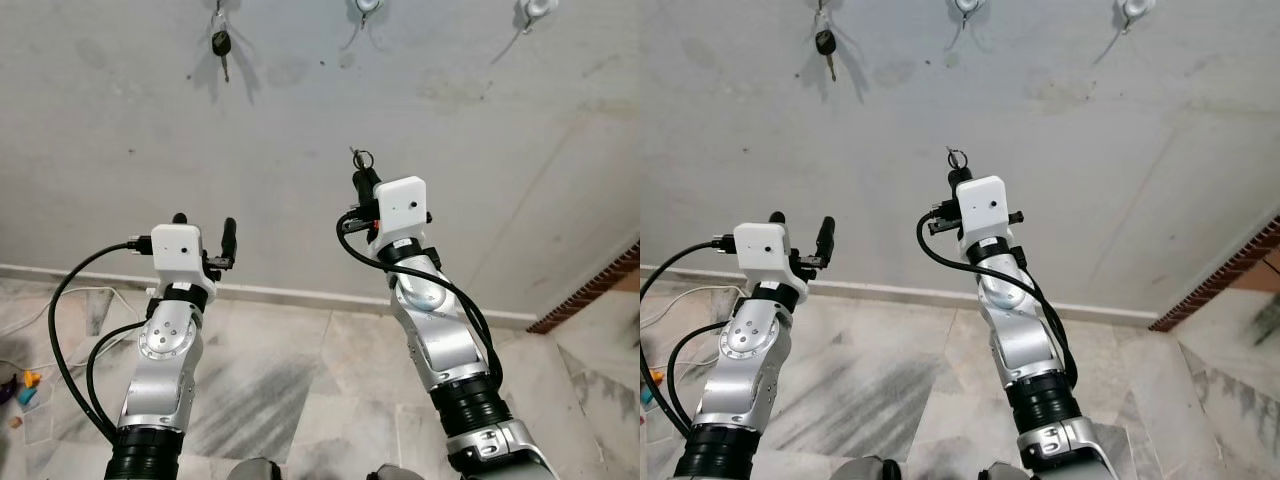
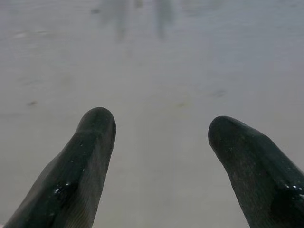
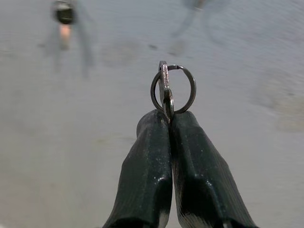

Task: Hang keys on a hook

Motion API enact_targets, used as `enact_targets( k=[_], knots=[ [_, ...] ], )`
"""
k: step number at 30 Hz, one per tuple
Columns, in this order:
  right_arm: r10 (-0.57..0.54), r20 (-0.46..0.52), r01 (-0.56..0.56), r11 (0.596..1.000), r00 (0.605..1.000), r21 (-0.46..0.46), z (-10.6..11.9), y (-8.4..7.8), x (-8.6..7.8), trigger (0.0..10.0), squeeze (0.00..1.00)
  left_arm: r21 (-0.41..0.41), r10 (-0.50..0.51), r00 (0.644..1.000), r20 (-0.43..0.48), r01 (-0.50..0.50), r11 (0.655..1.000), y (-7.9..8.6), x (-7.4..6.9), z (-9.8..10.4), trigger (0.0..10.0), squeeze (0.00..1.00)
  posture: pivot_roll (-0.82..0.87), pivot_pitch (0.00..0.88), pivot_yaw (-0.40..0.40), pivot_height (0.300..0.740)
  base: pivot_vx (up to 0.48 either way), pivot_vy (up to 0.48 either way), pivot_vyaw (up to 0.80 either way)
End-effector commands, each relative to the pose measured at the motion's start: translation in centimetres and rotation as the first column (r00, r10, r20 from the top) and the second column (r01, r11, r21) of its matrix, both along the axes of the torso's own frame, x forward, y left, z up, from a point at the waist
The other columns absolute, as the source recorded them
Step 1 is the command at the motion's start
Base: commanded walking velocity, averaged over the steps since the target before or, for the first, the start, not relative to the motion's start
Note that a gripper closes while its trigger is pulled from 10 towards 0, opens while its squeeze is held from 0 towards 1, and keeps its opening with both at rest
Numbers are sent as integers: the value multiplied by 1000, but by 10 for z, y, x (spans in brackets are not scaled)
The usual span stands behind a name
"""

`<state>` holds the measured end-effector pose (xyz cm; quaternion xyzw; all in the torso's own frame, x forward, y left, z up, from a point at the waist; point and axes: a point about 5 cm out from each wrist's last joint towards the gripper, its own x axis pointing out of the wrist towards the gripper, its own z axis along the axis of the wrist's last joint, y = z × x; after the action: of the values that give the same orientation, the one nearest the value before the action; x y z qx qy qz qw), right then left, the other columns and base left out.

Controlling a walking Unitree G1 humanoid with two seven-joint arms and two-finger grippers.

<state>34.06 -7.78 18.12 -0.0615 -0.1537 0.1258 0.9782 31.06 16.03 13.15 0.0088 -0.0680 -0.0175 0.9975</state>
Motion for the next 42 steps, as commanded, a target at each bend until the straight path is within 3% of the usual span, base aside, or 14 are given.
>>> enact_targets(
  k=[1,16,26,35,42],
  knots=[
    [-22,11,22,1000,1000,5,2,-8,0,10000,0,-4,-32,999,-6,32,999,-8,-1,-1,10000,0,22,168,12,740,401,0,0],
    [-6,9,6,1000,1000,0,-1,-5,-2,10000,0,-4,-34,999,-18,34,999,-8,-3,-3,10000,0,22,170,16,740,385,0,-151],
    [16,20,-16,1000,1000,-6,-1,-3,-8,10000,0,61,-37,993,-110,44,997,7,-36,-32,10000,0,38,190,22,740,0,0,0],
    [130,117,-134,991,985,27,19,19,-17,10000,0,64,-34,993,-116,42,997,9,-45,-27,10000,0,77,229,40,740,0,0,0],
    [259,134,-269,961,957,60,32,44,-17,10000,0,76,-64,984,-165,78,994,9,-63,-31,10000,0,118,264,67,740,0,0,0]
  ],
)
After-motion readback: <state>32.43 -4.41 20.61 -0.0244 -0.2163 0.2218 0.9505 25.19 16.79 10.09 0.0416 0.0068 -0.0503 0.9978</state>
